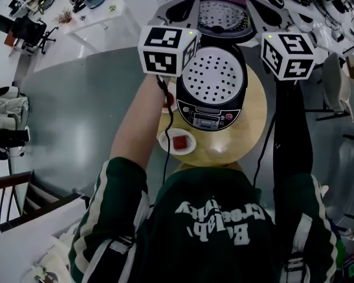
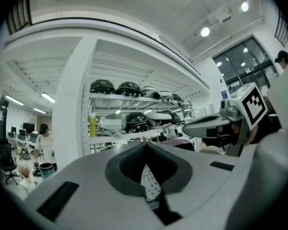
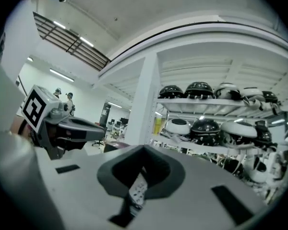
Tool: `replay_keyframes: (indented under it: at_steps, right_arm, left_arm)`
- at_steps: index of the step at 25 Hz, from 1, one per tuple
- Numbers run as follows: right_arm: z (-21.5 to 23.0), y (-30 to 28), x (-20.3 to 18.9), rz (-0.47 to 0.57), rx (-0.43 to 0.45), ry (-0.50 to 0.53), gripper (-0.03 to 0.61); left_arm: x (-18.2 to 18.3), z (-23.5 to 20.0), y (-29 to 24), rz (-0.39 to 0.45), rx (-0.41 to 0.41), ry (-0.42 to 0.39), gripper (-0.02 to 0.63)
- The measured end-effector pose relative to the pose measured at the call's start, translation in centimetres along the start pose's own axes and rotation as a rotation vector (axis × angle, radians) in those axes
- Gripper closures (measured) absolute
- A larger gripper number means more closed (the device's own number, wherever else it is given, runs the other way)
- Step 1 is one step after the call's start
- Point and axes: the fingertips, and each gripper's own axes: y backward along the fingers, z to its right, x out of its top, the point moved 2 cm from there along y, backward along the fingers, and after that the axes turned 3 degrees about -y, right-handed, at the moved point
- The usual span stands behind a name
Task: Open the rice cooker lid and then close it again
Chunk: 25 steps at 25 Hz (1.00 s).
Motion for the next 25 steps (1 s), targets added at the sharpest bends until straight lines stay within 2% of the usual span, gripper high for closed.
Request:
replay_keyframes:
  at_steps: [3, 9, 11, 15, 21, 25]
  right_arm:
    - [1.5, -2.3, 0.8, -0.034, 0.0, 0.028, 0.575]
    - [3.5, -5.9, 0.4, -0.096, -0.004, 0.047, 0.575]
    - [3.5, -6.3, 0.1, -0.115, -0.013, 0.087, 0.575]
    - [2.5, -7.1, -0.8, -0.183, -0.006, 0.221, 0.575]
    - [2.2, -6.9, -0.8, -0.203, 0.002, 0.218, 0.575]
    - [2.0, -6.5, -0.8, -0.211, -0.003, 0.198, 0.575]
  left_arm:
    - [1.3, -0.8, -2.8, -0.016, 0.0, -0.048, 0.619]
    - [2.0, -2.6, -6.8, -0.06, 0.019, -0.072, 0.62]
    - [1.1, -3.2, -7.9, -0.088, 0.036, -0.103, 0.619]
    - [0.3, -3.2, -8.6, -0.092, 0.033, -0.206, 0.618]
    - [0.1, -2.9, -8.4, -0.135, -0.033, -0.179, 0.619]
    - [0.1, -2.7, -7.8, -0.132, -0.043, -0.169, 0.619]
